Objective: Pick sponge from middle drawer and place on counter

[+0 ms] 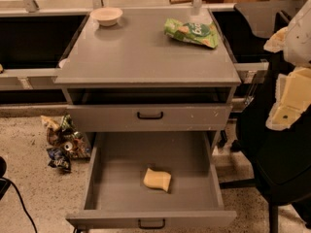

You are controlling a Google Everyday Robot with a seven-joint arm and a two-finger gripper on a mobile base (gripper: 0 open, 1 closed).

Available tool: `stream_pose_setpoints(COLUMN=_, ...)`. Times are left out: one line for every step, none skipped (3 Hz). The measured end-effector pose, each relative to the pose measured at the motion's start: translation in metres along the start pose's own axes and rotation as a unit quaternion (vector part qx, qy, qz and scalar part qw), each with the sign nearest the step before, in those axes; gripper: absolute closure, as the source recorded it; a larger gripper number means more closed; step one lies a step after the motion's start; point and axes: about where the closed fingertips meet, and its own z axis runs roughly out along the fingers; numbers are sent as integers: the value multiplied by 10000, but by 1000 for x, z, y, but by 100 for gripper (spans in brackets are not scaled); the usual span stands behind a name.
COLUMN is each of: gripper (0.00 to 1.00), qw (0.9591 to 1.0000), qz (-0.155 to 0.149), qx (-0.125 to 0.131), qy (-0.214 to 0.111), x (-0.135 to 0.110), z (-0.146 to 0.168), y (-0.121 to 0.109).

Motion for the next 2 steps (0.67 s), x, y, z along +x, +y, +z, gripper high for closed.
stream_pose_setpoints(gripper=0, qw=10000, qz=0, qx=0, qy=-1, x=0, z=0, y=0)
stream_pose_setpoints(gripper=0, qw=9996, qz=77, qx=-16, qy=-274, x=0, z=24, y=9)
